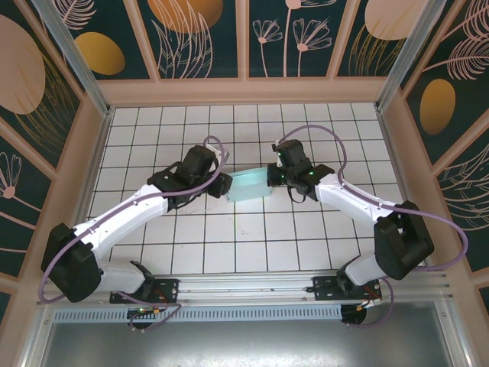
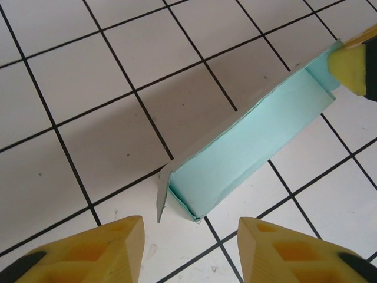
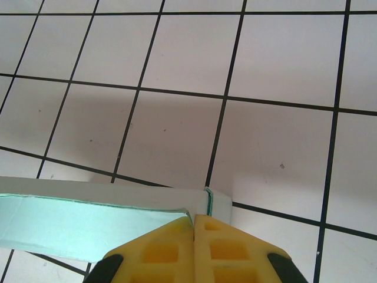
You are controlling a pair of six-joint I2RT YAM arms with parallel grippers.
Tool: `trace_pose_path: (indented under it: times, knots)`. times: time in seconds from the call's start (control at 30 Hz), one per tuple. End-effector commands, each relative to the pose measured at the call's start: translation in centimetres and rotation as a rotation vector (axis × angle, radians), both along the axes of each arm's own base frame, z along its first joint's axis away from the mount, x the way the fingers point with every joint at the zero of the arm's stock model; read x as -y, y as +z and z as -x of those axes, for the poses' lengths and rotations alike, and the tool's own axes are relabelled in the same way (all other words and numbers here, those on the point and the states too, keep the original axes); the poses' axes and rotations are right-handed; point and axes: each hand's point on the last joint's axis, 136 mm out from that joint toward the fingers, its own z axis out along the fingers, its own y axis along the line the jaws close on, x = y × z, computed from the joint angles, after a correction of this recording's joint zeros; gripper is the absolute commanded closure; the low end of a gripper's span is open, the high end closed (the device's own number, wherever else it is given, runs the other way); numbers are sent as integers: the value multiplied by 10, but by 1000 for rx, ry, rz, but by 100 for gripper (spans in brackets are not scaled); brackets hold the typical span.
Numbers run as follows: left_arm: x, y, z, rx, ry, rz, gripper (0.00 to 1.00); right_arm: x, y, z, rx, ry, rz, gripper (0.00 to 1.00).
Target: Fold the paper box
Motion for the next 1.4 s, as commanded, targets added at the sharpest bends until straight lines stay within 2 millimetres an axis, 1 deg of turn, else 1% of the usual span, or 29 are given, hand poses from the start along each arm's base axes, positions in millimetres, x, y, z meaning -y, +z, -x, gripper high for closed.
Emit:
trace_pose_path:
  times: [0.0, 0.13, 0.23, 0.3, 0.37, 0.53, 0.57, 0.6, 0.63, 0.67, 0.77, 0.93, 1.0, 1.1, 1.3, 1.37]
  knots:
    - [-3, -3, -9, -19, 61, 21, 57, 2, -6, 4, -34, -22, 11, 100]
    - [-5, -5, -19, -17, 94, -8, 58, 2, -7, 6, -38, -21, 6, 100]
    - [-5, -10, -23, -25, 94, -33, 59, 4, -7, 7, -35, -25, 13, 100]
    - [-3, -12, -26, -28, 88, -37, 63, 4, -6, 7, -33, -25, 14, 100]
    - [0, -14, -26, -36, 76, -36, 67, 5, -6, 7, -33, -25, 14, 100]
    - [-3, -26, -26, -62, 74, -77, 68, 6, -6, 6, -33, -31, 19, 100]
    - [-5, -28, -26, -62, 77, -85, 70, 6, -6, 5, -31, -32, 19, 100]
    - [-6, -28, -26, -61, 79, -90, 76, 5, -6, 5, -31, -29, 19, 100]
    - [-6, -29, -26, -61, 80, -94, 79, 5, -6, 5, -33, -29, 21, 100]
    - [-6, -30, -26, -63, 79, -97, 80, 4, -6, 5, -32, -26, 21, 100]
    - [-8, -34, -26, -71, 82, -112, 80, 4, -7, 4, -34, -25, 23, 100]
    - [-8, -39, -26, -81, 82, -122, 75, 3, -6, 3, -33, -22, 21, 100]
    - [-7, -39, -27, -81, 81, -123, 75, 3, -7, 3, -35, -21, 22, 100]
    - [-5, -37, -27, -83, 77, -112, 83, 2, -6, 3, -33, -21, 20, 100]
    - [-2, -38, -28, -91, 81, -100, 93, 1, -5, 3, -31, -17, 13, 100]
    - [-2, -35, -31, -93, 106, -84, 97, 0, -7, 4, -35, -10, 13, 100]
